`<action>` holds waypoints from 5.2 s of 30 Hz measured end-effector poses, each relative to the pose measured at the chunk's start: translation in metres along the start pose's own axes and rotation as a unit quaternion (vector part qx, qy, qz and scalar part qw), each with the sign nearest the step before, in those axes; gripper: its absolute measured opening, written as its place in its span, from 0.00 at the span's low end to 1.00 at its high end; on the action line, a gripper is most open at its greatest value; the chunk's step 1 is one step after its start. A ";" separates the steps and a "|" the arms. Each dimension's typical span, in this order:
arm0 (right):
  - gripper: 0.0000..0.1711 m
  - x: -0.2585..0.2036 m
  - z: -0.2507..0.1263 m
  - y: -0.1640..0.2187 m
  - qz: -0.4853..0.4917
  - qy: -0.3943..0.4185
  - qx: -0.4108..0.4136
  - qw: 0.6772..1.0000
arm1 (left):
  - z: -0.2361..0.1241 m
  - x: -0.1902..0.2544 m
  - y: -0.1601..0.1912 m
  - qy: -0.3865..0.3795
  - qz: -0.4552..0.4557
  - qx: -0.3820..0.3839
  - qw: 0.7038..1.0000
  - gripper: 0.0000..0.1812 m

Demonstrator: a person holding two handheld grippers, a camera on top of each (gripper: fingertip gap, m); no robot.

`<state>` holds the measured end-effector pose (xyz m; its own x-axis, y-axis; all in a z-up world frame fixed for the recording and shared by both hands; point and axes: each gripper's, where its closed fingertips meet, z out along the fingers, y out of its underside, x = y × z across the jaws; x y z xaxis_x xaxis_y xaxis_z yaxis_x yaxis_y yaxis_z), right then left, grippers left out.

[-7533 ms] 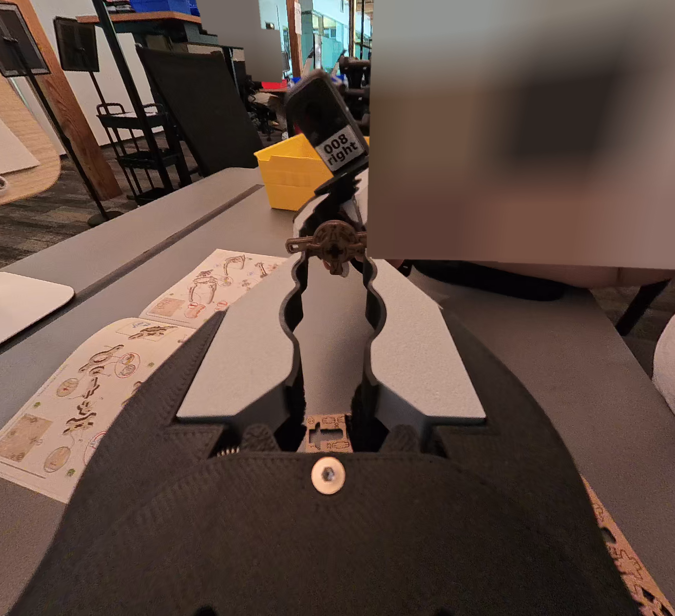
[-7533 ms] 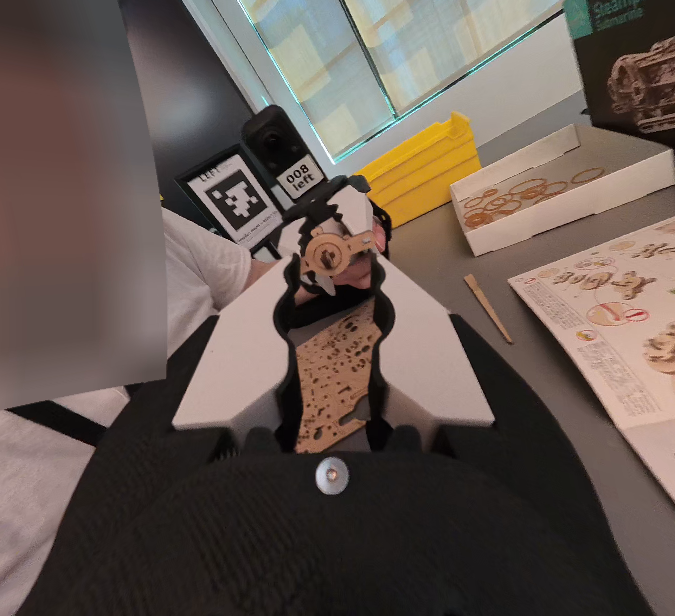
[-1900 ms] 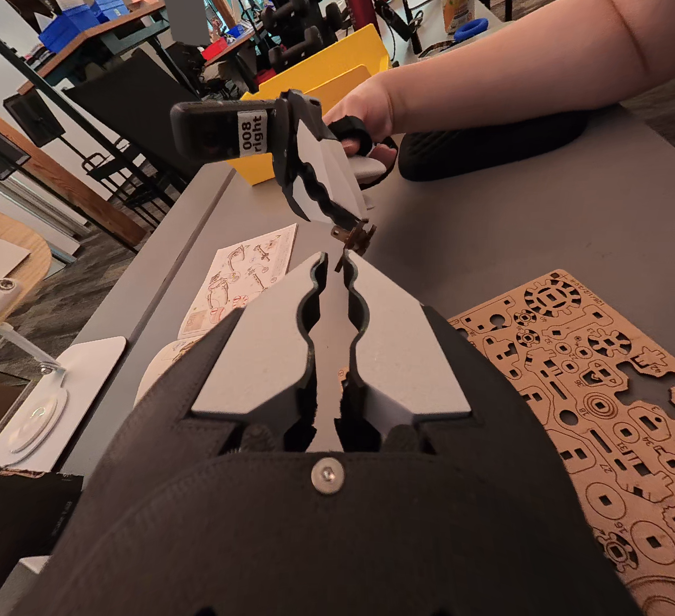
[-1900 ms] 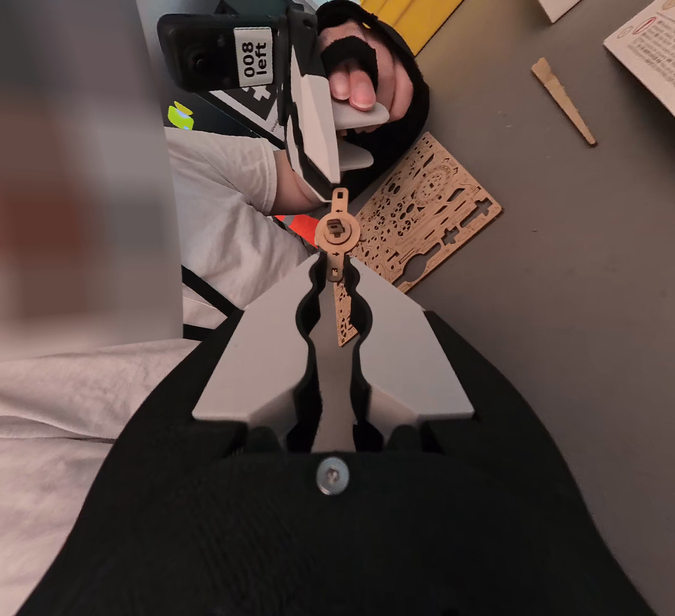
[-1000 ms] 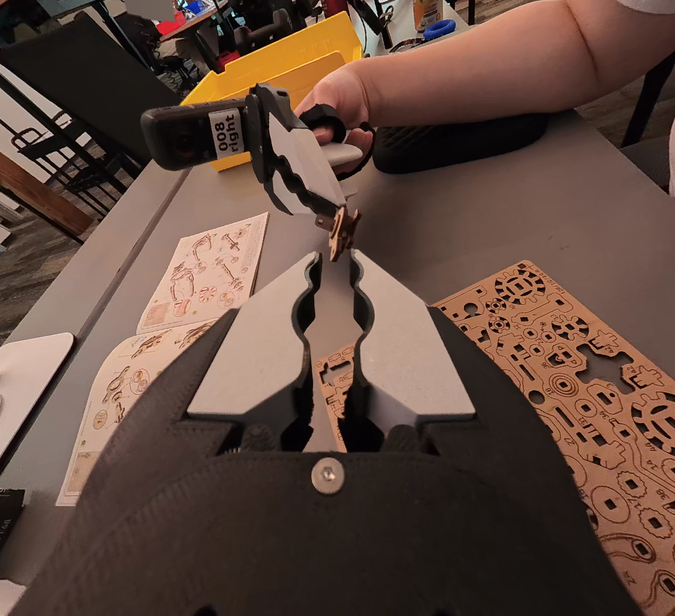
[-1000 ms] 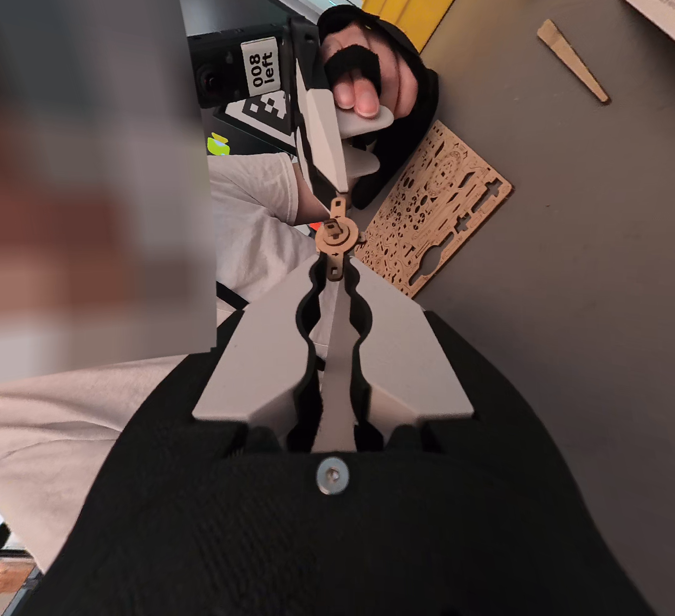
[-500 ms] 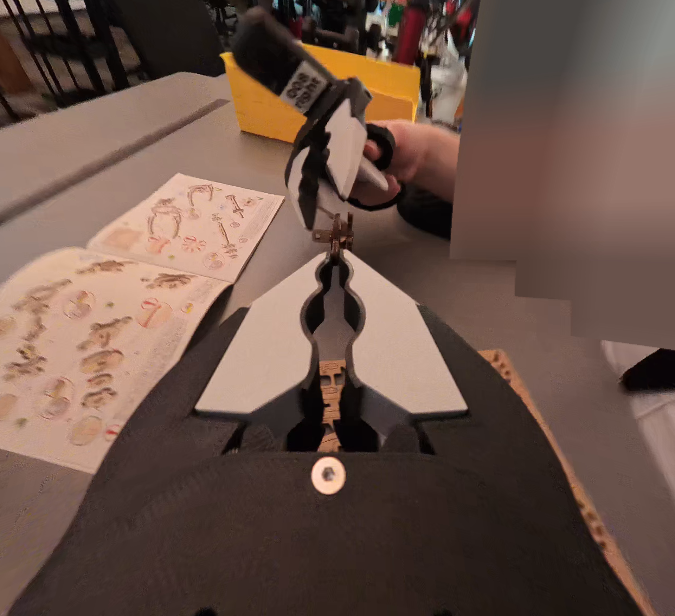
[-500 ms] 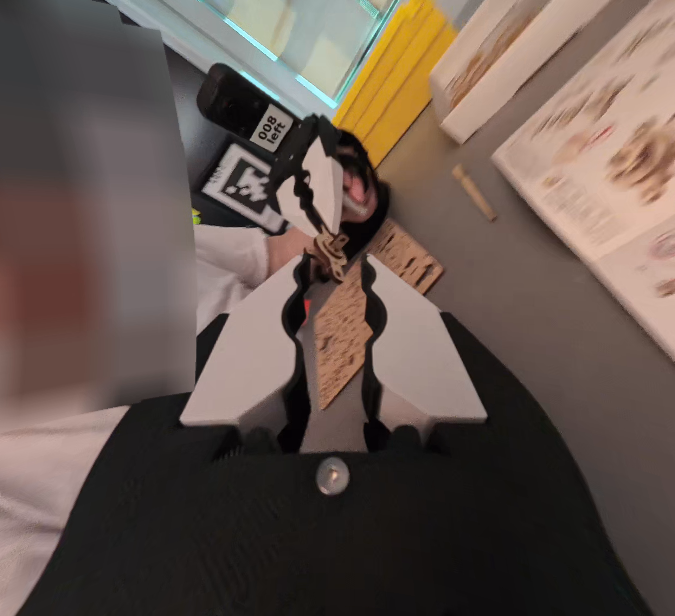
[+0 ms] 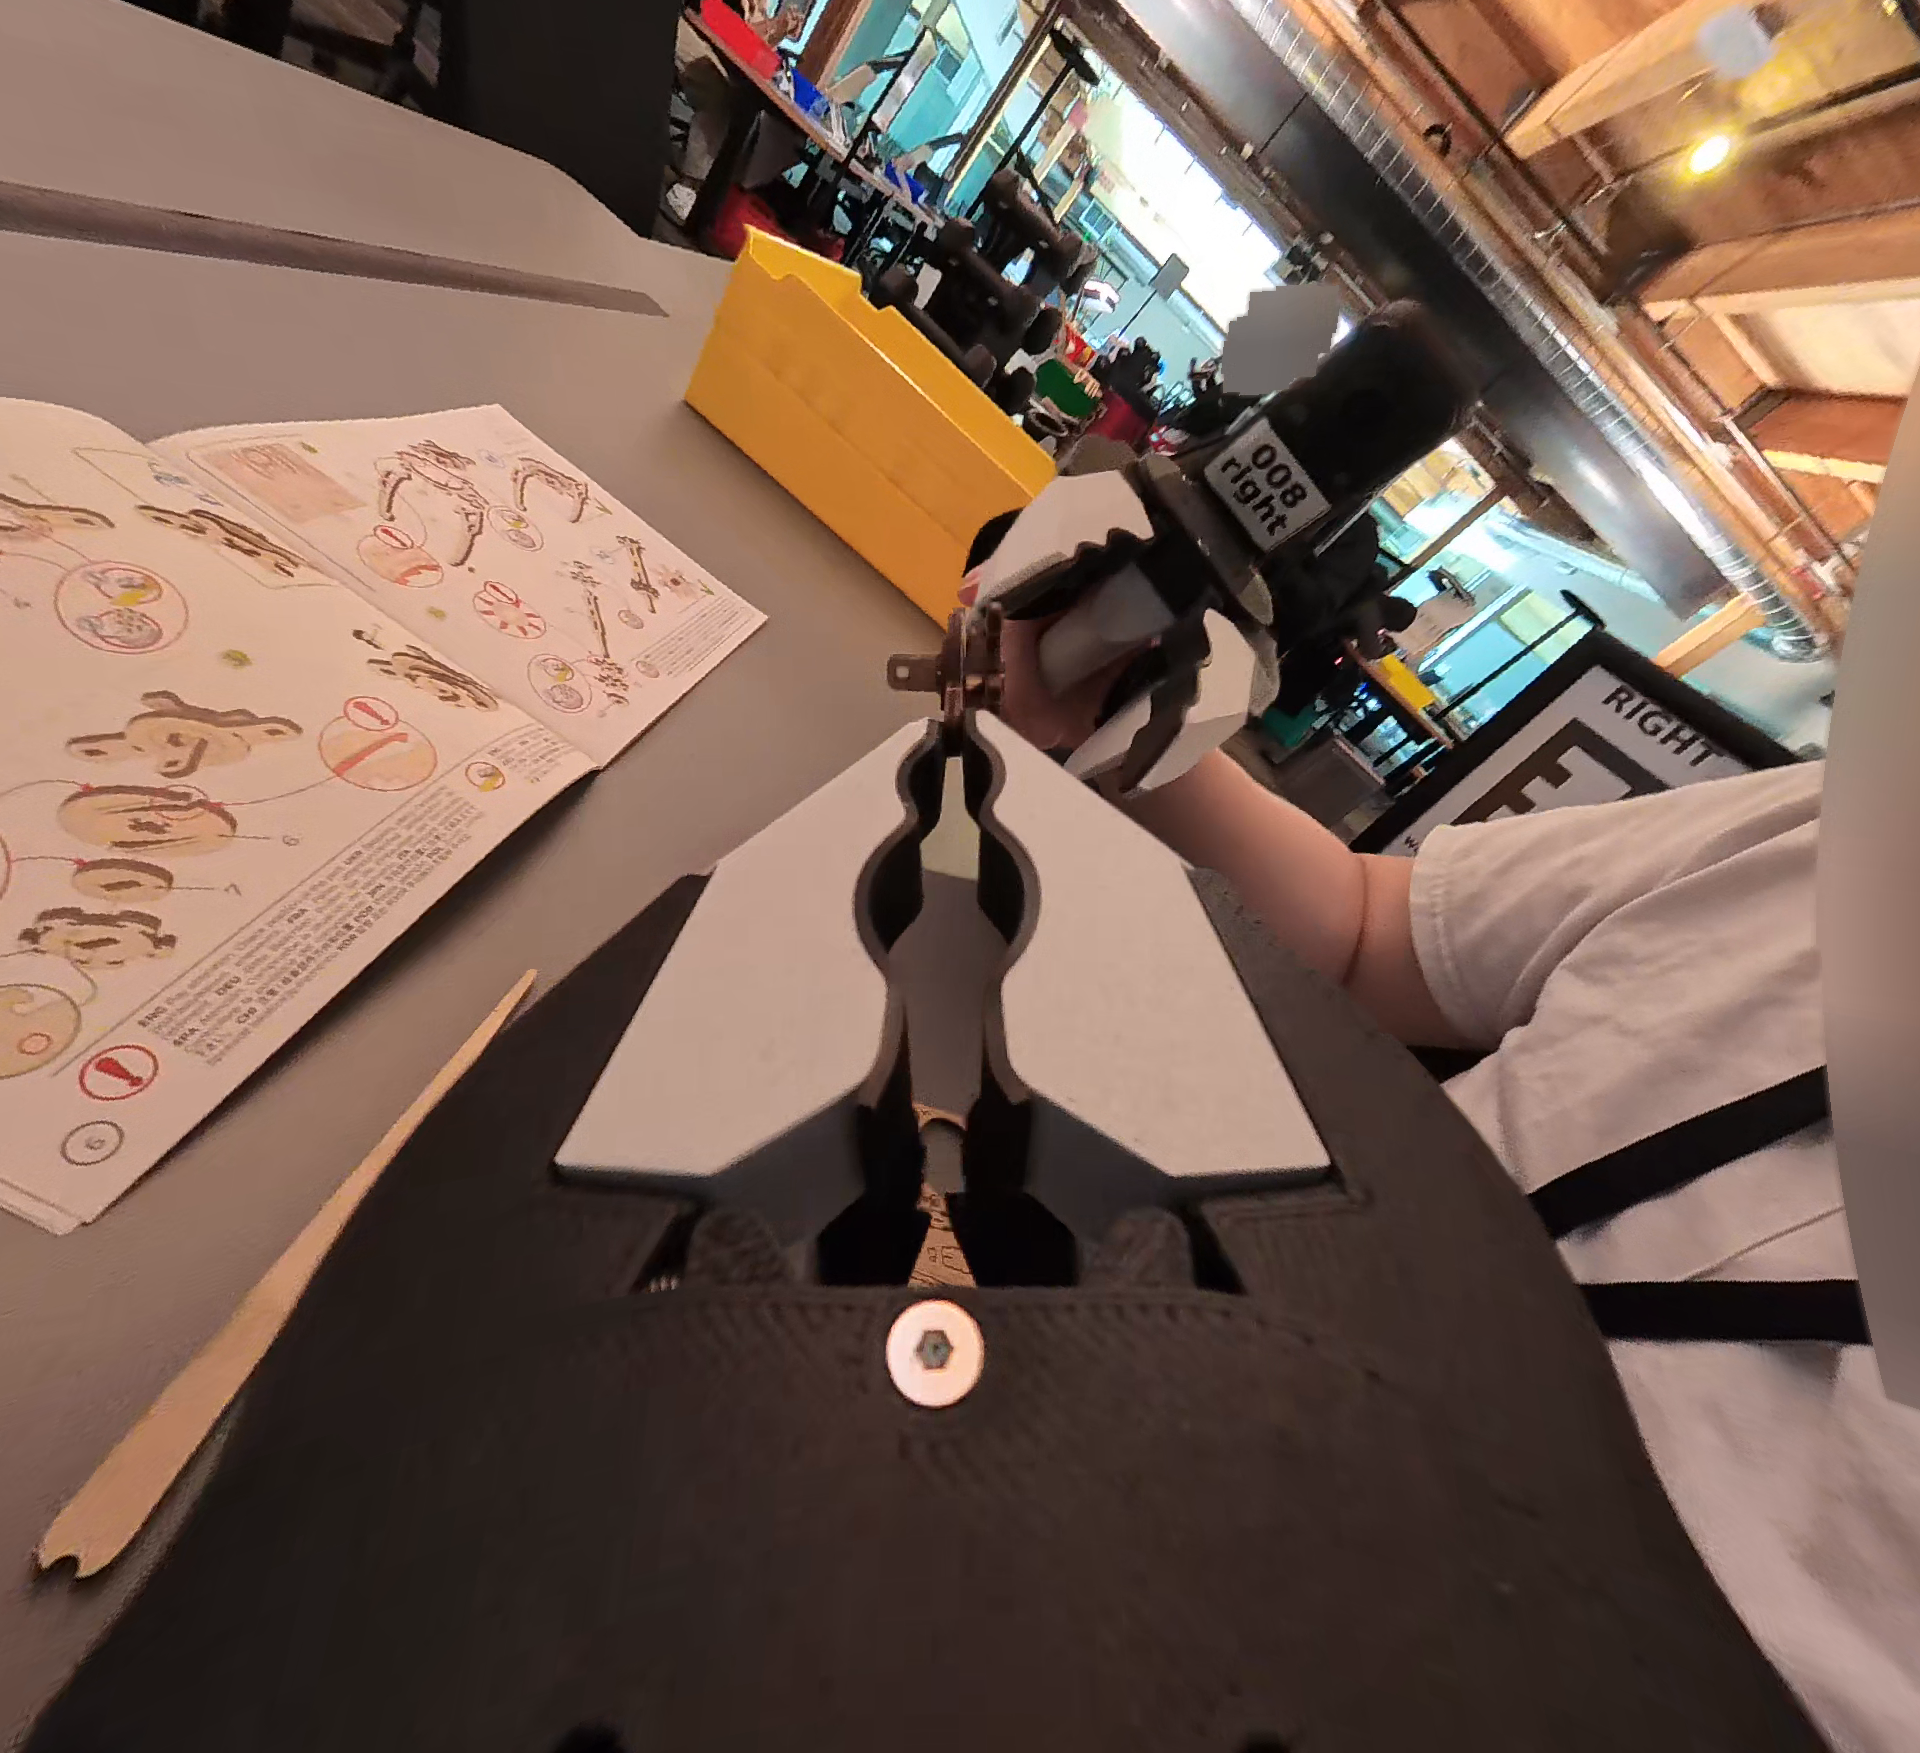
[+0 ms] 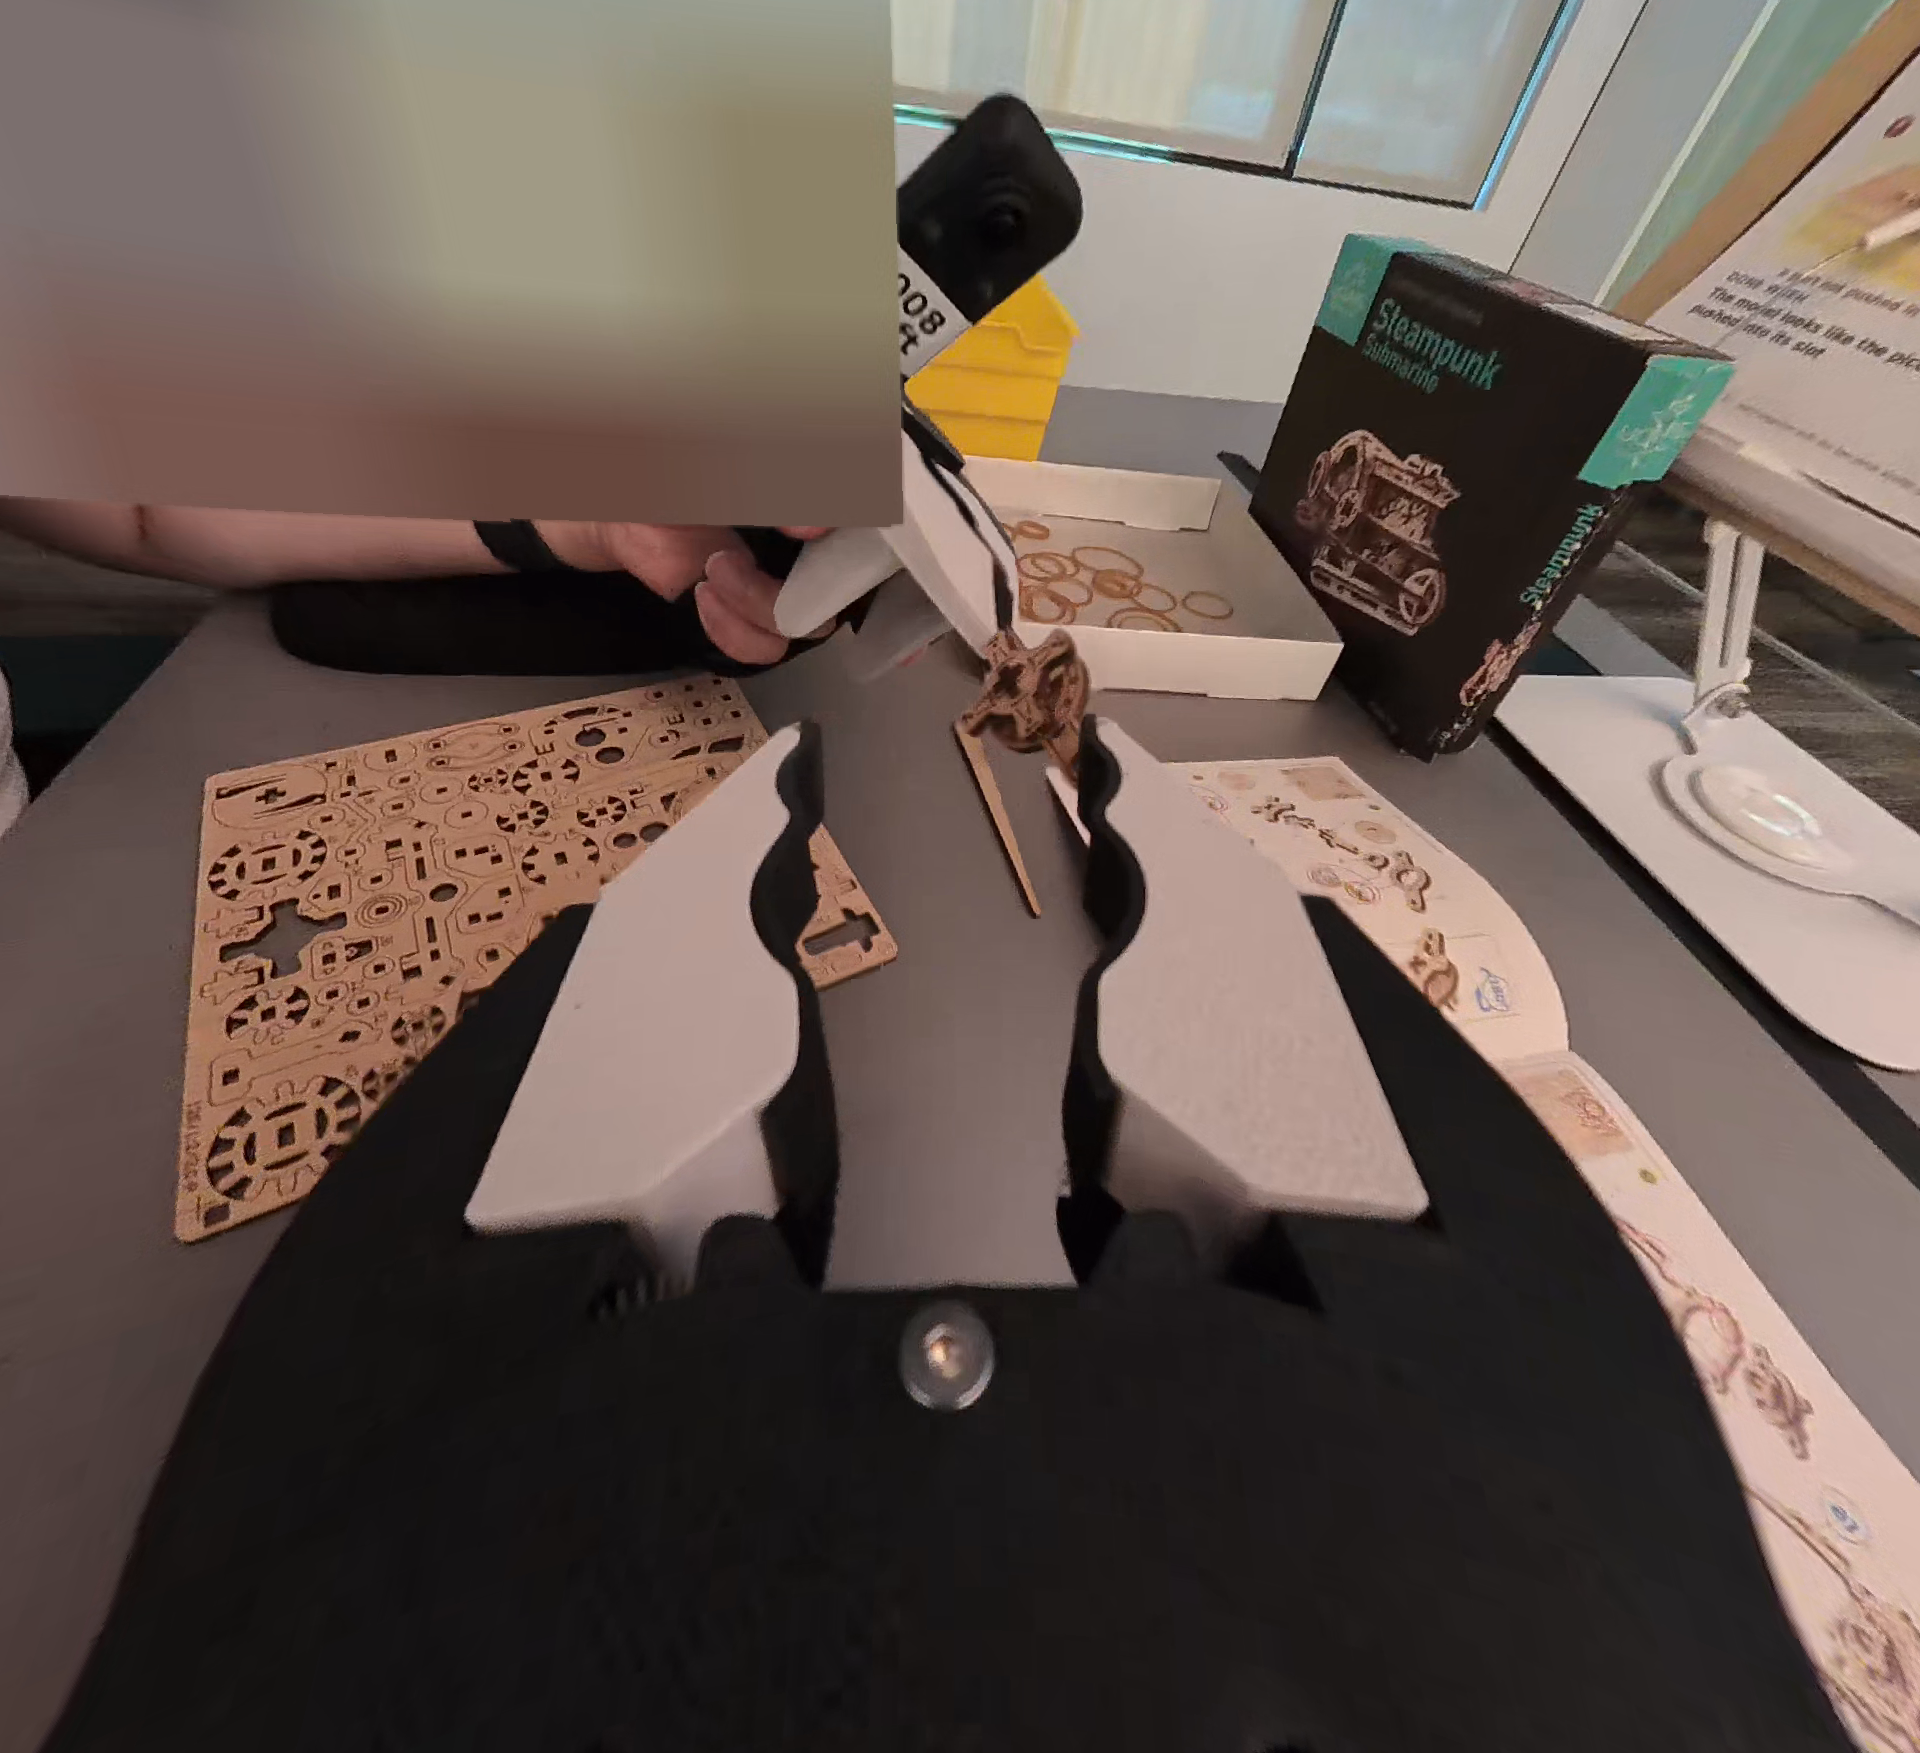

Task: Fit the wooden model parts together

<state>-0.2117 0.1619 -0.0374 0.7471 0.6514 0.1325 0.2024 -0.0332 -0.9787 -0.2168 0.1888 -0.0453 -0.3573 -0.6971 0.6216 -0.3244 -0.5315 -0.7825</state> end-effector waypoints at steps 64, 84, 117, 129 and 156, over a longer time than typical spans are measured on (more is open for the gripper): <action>0.03 0.005 -0.001 -0.002 -0.078 0.068 -0.034 0.994 | 0.006 0.006 0.005 -0.198 0.546 -0.050 0.812 0.04; 0.03 0.014 -0.002 -0.001 -0.080 0.104 -0.044 0.990 | 0.009 0.002 0.000 -0.229 0.509 -0.033 0.829 0.10; 0.03 0.005 0.000 -0.006 -0.110 0.094 -0.039 0.989 | 0.011 0.005 0.004 -0.213 0.476 -0.040 0.853 0.05; 0.03 0.008 0.001 -0.002 -0.042 0.075 -0.034 0.996 | 0.010 0.009 0.004 -0.179 0.442 -0.036 0.878 0.04; 0.04 0.022 0.013 -0.006 0.119 0.128 0.018 0.984 | 0.003 -0.008 -0.007 -0.295 0.537 -0.042 0.789 0.04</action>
<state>-0.2047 0.1864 -0.0305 0.9068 0.4156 -0.0705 -0.0167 -0.1316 -0.9912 -0.2090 0.1965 -0.0443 -0.0029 -0.8403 -0.5421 -0.1774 0.5340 -0.8267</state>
